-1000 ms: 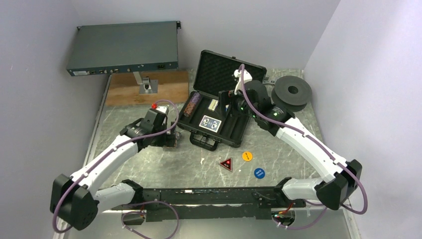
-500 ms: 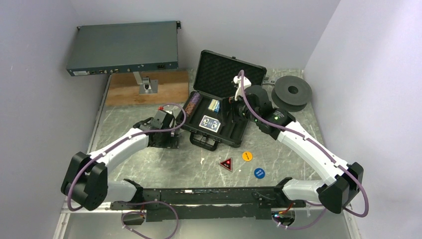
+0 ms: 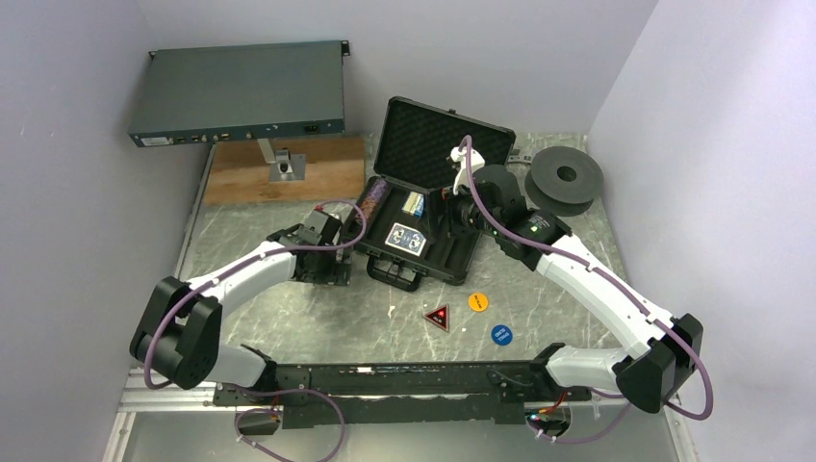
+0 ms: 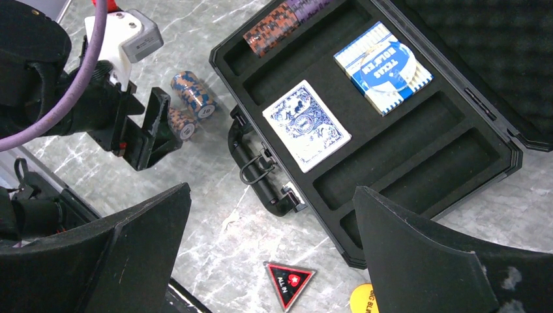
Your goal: Pack up texas hold em set
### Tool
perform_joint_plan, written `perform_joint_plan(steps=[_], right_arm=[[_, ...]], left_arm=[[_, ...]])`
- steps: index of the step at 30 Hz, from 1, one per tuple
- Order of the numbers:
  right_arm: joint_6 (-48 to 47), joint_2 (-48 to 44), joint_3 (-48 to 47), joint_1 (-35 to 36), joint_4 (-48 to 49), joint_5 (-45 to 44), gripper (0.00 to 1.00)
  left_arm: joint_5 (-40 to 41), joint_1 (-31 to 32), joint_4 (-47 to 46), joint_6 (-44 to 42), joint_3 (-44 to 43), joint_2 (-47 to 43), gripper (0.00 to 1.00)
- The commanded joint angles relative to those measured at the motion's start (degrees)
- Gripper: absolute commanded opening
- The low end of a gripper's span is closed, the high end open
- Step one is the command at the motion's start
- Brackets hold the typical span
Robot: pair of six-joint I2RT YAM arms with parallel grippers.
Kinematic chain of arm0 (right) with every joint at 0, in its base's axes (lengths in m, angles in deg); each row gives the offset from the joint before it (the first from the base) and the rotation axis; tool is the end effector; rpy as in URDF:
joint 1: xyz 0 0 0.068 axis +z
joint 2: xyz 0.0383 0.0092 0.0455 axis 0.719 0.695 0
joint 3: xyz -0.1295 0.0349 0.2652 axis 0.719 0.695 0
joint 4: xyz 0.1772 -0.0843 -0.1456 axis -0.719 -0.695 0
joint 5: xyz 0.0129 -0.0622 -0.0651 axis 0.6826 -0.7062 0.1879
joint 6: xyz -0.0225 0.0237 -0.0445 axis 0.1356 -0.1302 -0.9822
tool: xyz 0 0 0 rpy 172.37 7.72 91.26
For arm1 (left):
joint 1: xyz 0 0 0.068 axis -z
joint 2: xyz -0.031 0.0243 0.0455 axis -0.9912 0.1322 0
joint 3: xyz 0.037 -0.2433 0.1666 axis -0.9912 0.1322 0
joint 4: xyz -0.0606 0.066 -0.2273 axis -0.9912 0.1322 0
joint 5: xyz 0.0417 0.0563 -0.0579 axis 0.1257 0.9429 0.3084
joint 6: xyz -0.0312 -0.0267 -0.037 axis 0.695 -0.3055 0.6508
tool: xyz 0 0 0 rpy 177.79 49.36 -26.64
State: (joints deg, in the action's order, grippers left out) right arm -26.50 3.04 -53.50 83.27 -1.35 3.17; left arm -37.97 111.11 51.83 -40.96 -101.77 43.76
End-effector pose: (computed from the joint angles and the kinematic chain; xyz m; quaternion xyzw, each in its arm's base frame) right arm 0.1935 0.1503 0.3776 -0.1769 0.8478 0.2473 0.4346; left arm 0.2073 -0.1070 0.2241 0.0309 0.9746 -0.0233 0.2205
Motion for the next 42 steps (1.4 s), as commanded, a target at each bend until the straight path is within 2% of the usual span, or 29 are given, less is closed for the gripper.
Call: perform_joint_plan(steps=[1, 6, 10, 21, 24, 28, 32, 37, 42], right_arm=[[-0.9, -0.4, -0.2, -0.1, 2.4, 1.1, 1.00], [-0.8, 0.3, -0.5, -0.1, 2.3, 1.4, 1.00], [-0.8, 0.6, -0.6, -0.1, 2.4, 1.4, 1.00], [-0.6, 1.6, -0.6, -0.1, 2.7, 1.1, 1.00], [-0.6, 1.7, -0.7, -0.1, 2.6, 1.0, 1.00], [-0.6, 1.7, -0.7, -0.1, 2.5, 0.8, 1.00], [-0.6, 1.0, -0.4, -0.1, 3.0, 0.4, 1.00], [-0.5, 0.7, -0.4, -0.1, 3.1, 0.3, 1.00], [-0.4, 0.8, -0.3, -0.1, 3.4, 0.5, 1.00]], left_arm=[[0.3, 0.2, -1.6, -0.7, -2.2, 1.1, 0.99], [1.0, 0.3, -1.5, -0.6, -2.6, 2.4, 1.00], [0.2, 0.2, -2.7, -0.9, -2.2, 2.3, 0.90], [1.5, 0.2, -2.0, 0.8, -2.9, 3.7, 0.85], [0.9, 0.2, -2.2, 1.5, -2.7, 3.8, 0.75], [1.1, 0.2, -1.3, 2.3, -2.7, 4.6, 0.70], [0.5, 0.2, -1.5, 2.9, -2.0, 3.3, 0.52], [0.2, 0.3, 0.2, 3.3, -2.5, -0.3, 0.38], [0.1, 0.8, 3.4, 4.0, -4.8, -4.3, 0.34]])
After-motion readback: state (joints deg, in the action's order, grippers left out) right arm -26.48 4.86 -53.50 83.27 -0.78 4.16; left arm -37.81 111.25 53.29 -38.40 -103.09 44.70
